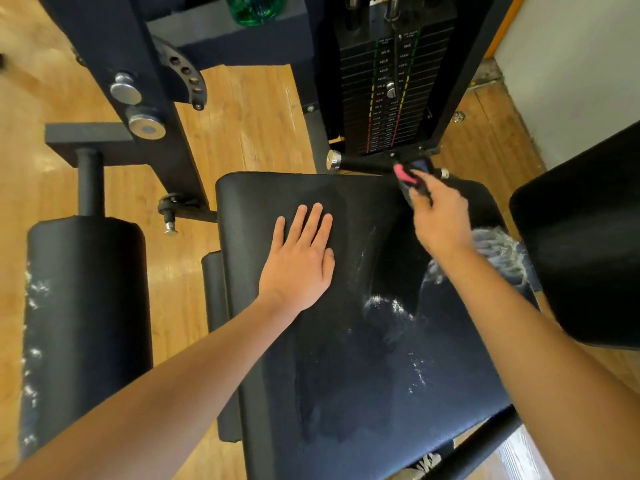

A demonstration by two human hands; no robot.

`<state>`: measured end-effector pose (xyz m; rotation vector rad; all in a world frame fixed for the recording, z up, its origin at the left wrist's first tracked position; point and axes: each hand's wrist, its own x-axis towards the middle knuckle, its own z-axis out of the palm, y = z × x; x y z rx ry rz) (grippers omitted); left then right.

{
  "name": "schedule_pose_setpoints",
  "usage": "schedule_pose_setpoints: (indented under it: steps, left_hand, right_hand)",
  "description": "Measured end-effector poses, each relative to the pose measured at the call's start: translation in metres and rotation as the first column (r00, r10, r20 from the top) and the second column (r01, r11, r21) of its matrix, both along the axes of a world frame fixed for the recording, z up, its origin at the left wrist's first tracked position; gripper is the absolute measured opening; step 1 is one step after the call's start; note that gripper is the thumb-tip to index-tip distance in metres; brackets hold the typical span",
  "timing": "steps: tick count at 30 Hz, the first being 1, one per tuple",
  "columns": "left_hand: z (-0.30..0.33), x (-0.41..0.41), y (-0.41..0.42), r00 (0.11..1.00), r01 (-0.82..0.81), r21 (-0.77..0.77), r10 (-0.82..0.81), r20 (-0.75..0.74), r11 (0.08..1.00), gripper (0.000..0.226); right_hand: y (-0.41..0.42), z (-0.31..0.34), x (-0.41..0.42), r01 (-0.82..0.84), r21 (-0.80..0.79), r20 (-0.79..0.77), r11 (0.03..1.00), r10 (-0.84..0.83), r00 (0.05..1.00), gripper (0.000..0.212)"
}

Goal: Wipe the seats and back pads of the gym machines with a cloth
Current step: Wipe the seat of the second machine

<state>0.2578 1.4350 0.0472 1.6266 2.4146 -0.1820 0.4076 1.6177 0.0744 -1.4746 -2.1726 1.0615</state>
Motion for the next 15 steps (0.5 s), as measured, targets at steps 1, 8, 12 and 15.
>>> schedule_pose_setpoints:
  steps: [1,8,12,15]
  left_hand:
    - [0.000,0.001,0.000,1.000,0.002,0.005,-0.002,-0.004,1.000,0.061]
    - [-0.002,0.001,0.000,1.000,0.006,0.005,-0.006,-0.023,1.000,0.064]
    - [-0.001,0.001,0.000,1.000,0.000,-0.004,0.000,-0.027,1.000,0.066]
    - [0.000,0.001,0.001,1.000,0.001,-0.002,-0.001,-0.023,1.000,0.064]
  right_hand:
    - [-0.004,-0.012,-0.003,-0.139,-0.018,0.070,0.990,0.140,0.988,0.039]
    - [-0.054,-0.041,0.021,-0.418,-0.139,0.173,0.898,0.437,0.882,0.052]
    - [-0.066,-0.033,0.042,-0.548,-0.128,0.046,0.827,0.557,0.829,0.053]
    - [-0.065,-0.022,0.055,-0.570,-0.173,-0.065,0.803,0.568,0.820,0.053]
